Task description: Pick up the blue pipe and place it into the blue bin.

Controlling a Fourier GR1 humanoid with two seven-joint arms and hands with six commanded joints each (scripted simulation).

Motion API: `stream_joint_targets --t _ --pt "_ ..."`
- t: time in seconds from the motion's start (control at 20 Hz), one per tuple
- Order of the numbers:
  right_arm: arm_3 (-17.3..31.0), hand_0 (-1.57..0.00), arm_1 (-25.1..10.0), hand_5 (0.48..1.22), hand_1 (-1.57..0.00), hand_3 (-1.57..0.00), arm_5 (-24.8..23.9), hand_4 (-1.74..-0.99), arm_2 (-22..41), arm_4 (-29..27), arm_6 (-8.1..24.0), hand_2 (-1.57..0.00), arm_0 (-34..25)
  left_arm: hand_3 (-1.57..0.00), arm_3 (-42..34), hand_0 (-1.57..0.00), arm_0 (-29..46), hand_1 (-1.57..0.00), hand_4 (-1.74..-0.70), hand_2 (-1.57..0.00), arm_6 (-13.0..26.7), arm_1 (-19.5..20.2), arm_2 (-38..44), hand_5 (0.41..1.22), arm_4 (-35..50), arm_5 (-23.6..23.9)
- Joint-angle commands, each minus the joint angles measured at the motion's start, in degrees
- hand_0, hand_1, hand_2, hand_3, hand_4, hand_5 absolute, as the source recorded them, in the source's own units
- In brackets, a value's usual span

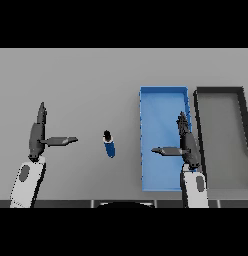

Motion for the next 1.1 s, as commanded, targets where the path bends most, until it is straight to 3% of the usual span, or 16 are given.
stream_joint_targets --t 0.0,0.25,0.35,0.45,0.6,0.7,0.8,0.9,1.05 --pt "0.05 0.00 0.05 0.617 0.00 0.00 -0.09 -1.225 0.02 0.02 0.06 0.00 -0.09 0.00 0.07 0.00 -0.07 0.00 -1.07 0.00 -0.22 0.02 0.08 0.591 0.04 -0.02" --pt "0.67 0.00 0.64 0.617 0.00 0.00 -0.77 -1.225 0.29 0.56 0.84 0.00 -1.36 0.00 0.94 0.00 -0.73 0.00 -1.07 0.00 -0.19 0.63 0.79 0.591 0.56 -0.61" --pt "-2.40 0.00 -3.43 0.618 0.00 0.00 2.11 -1.224 4.14 5.37 -3.77 0.00 1.98 0.00 0.61 0.00 -0.32 0.00 -1.07 0.00 -4.36 7.95 -2.16 0.590 1.26 -13.83" --pt "-4.20 0.00 -5.01 0.620 0.00 0.00 2.83 -1.225 5.48 7.30 -3.55 0.00 3.12 0.00 1.08 0.00 -0.52 0.00 -1.08 0.00 -5.62 10.69 -2.76 0.587 2.20 -19.28" --pt "-6.43 0.00 -5.77 0.614 0.00 0.00 2.45 -1.203 6.88 9.66 -3.14 0.00 4.64 0.00 0.95 0.00 -1.32 0.00 -1.08 0.00 -5.90 11.67 -3.32 0.596 2.27 -21.34" --pt "-6.12 0.00 -5.84 0.601 0.00 0.00 1.49 -1.186 6.62 10.46 -1.16 0.00 4.26 0.00 0.74 0.00 -0.20 0.00 -1.08 0.00 -6.42 11.95 -3.72 0.604 2.58 -22.67" --pt "-5.76 0.00 -5.98 0.598 0.00 0.00 1.47 -1.186 6.65 10.72 -1.64 0.00 4.30 0.00 -0.63 0.00 0.82 0.00 -1.09 0.00 -8.84 12.41 -4.94 0.596 2.54 -25.23" --pt "-5.83 0.00 -6.47 0.605 0.00 0.00 2.07 -1.193 6.75 10.57 -3.73 0.00 4.53 0.00 -3.13 0.00 1.79 0.00 -1.10 0.00 -8.63 13.53 -6.35 0.567 3.42 -28.20" --pt "-6.05 0.00 -6.39 0.611 0.00 0.00 2.33 -1.205 7.00 10.53 -3.46 0.00 4.16 0.00 -7.65 0.00 3.43 0.00 -1.12 0.00 -6.63 13.17 -9.85 0.514 3.17 -30.21"
